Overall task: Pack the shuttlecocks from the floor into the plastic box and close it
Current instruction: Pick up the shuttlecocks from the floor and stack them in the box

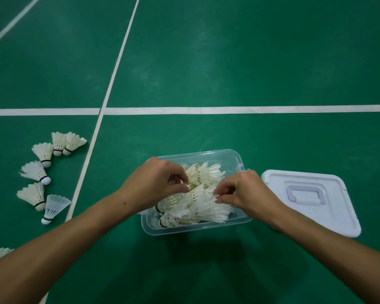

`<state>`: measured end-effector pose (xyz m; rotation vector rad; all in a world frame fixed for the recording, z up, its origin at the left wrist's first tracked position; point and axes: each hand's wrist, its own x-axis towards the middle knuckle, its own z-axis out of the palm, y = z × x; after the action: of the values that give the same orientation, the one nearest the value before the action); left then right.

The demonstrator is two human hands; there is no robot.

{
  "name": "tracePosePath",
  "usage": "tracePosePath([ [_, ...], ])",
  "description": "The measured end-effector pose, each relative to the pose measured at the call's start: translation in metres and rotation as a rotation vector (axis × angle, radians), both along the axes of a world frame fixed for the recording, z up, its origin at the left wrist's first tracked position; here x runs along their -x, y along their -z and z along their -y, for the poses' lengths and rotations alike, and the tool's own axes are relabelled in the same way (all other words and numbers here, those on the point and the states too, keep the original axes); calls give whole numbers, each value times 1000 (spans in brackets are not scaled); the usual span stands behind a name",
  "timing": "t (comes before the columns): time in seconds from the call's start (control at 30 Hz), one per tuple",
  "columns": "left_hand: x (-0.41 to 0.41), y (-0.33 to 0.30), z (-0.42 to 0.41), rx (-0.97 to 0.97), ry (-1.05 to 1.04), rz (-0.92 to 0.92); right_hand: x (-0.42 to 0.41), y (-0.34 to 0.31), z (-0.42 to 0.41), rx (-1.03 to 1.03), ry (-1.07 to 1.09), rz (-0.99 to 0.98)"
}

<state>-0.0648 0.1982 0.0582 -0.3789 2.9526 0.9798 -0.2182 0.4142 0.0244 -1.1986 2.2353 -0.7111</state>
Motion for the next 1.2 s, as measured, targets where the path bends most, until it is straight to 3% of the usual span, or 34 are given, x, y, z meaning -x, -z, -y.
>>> tracePosePath([
  [0.3, 0, 6, 1, 56, -49, -20, -15, 17, 22, -6, -64, -81],
  [0.5, 7, 1, 1, -70, -128, -38, -2, 3, 1, -12, -62, -29],
  [0.67, 24, -6, -2, -131, -205, -83, 4, -33, -13, 183, -45, 8],
  [0.77, 39, -10, -12, -105, -208, -102, -6, -44, -6, 267, -150, -57],
  [0.9, 55, -10, -24, -83, -193, -98, -10, -29, -1, 295, -134, -139],
  [1.03, 55, -7, -28, -177, -162, -99, -8, -25, -9, 310, -134, -285],
  [1.2, 22, -1, -17, -336, -135, -85, 0, -28, -46, 329, 80, -335],
])
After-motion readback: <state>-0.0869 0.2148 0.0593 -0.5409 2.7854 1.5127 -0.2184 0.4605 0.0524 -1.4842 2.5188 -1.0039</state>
